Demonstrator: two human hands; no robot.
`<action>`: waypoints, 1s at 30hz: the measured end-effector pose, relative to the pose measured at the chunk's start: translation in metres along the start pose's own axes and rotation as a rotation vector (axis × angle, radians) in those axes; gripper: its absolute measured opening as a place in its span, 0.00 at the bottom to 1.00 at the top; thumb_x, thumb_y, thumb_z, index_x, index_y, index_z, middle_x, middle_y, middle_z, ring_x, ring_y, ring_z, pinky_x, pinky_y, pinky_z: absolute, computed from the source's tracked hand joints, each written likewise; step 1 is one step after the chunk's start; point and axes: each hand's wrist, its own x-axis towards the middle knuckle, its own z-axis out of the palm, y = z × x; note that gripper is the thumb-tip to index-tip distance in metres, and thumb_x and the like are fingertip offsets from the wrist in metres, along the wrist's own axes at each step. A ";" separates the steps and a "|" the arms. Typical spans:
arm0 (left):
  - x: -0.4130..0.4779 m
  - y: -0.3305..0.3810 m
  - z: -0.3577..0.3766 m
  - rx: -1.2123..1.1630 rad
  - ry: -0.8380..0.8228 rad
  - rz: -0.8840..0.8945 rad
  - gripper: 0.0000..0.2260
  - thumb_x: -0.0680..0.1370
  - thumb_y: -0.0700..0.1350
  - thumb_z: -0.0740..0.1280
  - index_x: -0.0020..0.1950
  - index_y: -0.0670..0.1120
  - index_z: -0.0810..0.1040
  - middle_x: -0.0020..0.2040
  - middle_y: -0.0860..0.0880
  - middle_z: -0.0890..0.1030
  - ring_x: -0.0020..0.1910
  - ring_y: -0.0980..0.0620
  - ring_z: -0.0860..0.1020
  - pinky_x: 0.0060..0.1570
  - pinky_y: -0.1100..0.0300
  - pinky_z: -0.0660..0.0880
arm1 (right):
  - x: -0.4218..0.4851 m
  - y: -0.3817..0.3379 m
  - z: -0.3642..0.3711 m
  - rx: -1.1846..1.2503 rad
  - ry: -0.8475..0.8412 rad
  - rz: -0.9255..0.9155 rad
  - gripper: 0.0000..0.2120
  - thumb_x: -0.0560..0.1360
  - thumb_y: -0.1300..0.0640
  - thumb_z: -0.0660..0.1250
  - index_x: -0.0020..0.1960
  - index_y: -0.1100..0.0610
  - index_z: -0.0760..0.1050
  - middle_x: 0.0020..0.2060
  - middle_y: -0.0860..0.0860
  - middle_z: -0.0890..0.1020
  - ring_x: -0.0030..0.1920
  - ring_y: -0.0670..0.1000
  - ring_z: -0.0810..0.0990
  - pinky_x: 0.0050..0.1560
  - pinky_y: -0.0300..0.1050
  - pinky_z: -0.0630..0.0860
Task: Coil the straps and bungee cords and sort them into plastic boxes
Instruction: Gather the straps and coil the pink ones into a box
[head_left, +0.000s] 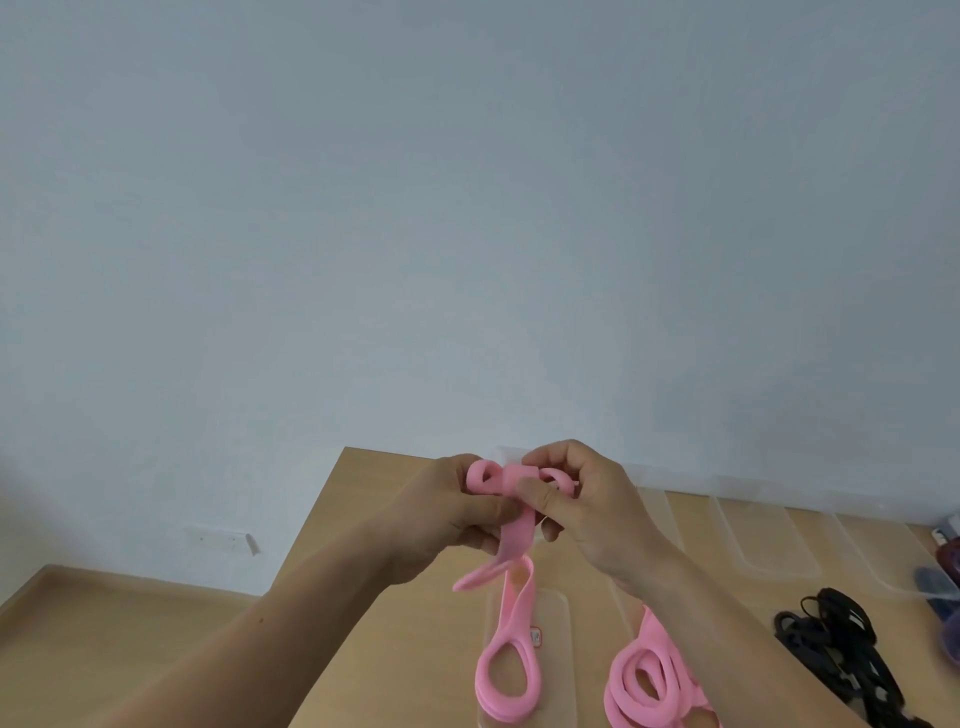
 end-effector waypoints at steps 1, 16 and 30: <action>0.000 0.000 0.000 -0.018 -0.014 -0.015 0.09 0.76 0.37 0.69 0.56 0.39 0.81 0.53 0.37 0.84 0.52 0.37 0.82 0.49 0.50 0.81 | -0.001 0.001 0.000 -0.009 -0.003 -0.013 0.07 0.73 0.58 0.75 0.49 0.52 0.80 0.37 0.48 0.83 0.30 0.50 0.77 0.35 0.43 0.77; 0.000 0.001 -0.001 -0.207 0.111 -0.078 0.17 0.72 0.39 0.75 0.57 0.36 0.75 0.50 0.33 0.82 0.45 0.40 0.83 0.49 0.49 0.81 | -0.007 0.009 0.007 -0.042 0.000 -0.034 0.17 0.68 0.60 0.78 0.48 0.42 0.79 0.45 0.49 0.84 0.47 0.54 0.83 0.48 0.48 0.83; 0.002 -0.008 0.004 0.090 0.182 0.128 0.15 0.73 0.37 0.76 0.56 0.42 0.76 0.53 0.39 0.82 0.49 0.41 0.84 0.50 0.49 0.82 | -0.001 0.003 0.004 0.009 -0.028 0.102 0.08 0.78 0.52 0.69 0.47 0.58 0.80 0.31 0.54 0.82 0.31 0.52 0.77 0.31 0.42 0.75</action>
